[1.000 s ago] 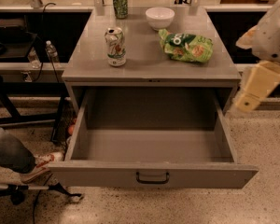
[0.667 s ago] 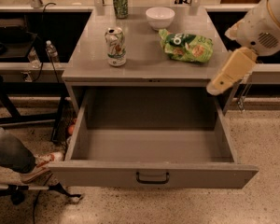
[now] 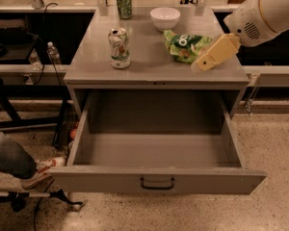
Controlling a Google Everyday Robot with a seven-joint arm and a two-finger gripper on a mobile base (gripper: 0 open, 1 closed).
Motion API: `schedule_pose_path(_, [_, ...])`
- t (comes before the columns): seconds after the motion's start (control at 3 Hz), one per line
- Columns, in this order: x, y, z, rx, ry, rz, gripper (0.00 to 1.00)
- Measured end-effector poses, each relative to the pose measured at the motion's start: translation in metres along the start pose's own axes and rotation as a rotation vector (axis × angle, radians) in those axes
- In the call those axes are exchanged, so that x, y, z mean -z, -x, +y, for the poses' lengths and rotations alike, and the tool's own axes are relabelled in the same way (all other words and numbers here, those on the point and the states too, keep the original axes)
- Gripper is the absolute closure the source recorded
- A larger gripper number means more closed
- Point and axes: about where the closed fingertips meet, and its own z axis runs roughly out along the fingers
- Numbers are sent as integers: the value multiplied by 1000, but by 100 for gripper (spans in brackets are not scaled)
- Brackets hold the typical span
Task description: Place 7up can into top drawer
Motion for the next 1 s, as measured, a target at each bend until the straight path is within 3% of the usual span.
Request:
schedule_pose_path(0.33, [0,0,0,3,0,0,0])
schedule_pose_path(0.67, [-34,9,12,-11,8,-27,0])
schedule_pose_path(1.0, [-76,33,25,-18,14,-111,0])
